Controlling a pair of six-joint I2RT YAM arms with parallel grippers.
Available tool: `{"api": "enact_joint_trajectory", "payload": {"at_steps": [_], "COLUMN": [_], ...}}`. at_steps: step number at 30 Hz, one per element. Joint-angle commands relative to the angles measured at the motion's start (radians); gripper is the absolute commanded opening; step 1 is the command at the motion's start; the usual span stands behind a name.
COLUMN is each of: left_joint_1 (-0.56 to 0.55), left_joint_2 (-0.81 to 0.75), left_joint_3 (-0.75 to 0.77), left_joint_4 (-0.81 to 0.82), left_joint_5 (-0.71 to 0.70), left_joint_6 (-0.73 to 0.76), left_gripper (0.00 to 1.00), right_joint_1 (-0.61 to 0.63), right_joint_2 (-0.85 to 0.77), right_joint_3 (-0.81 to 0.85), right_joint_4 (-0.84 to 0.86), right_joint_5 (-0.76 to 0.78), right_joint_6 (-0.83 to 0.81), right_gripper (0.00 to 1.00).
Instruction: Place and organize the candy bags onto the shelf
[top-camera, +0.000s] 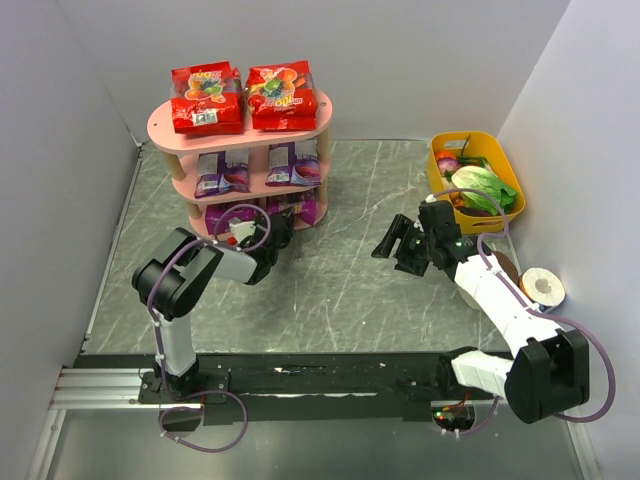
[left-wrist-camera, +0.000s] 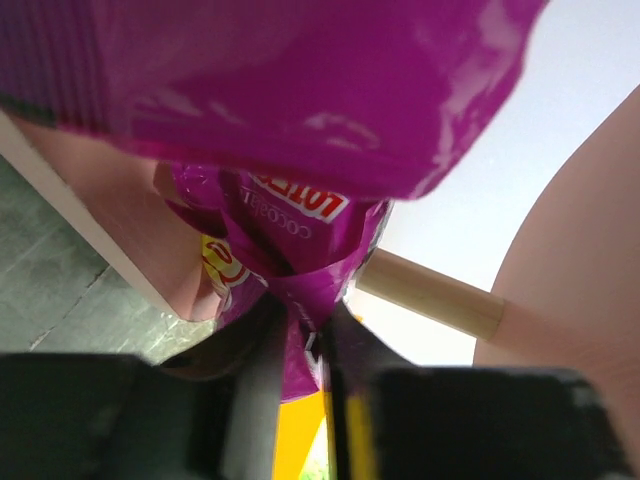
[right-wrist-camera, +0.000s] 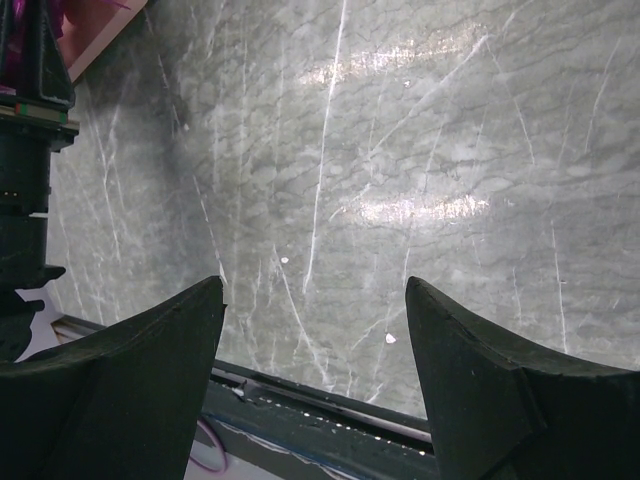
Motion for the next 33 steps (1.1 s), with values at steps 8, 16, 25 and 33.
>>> {"api": "enact_joint_trajectory", "payload": {"at_steps": [8,16,25,33], "left_joint_1": [0.012,0.014,0.008,0.000], "left_joint_2": [-0.043,-0.097,-0.209,-0.418], "left_joint_3": [-0.034,-0.025,-0.077,-0.082], "left_joint_4": [0.028,-0.037,-0.127,-0.538], "left_joint_5": [0.097,0.149,0.209,0.291], "left_joint_6": [-0.011,0.058,0.091,0.394], "left_gripper": [0.49,0.68,0.77,0.93], "right_joint_1": [-0.007,-0.007,-0.009,-0.009], "right_joint_2": [-0.055,-0.065,-0.068,-0.062], "right_joint_3": [-0.029,-0.032,-0.055,-0.059], "right_joint_4": [0.007,0.006,0.019,0.013], "right_joint_5": [0.012,0.020,0.026,0.052], "right_joint_6": [0.016,0.026,0.041,0.049], "right_gripper": [0.80,0.80,0.80,0.92]}}
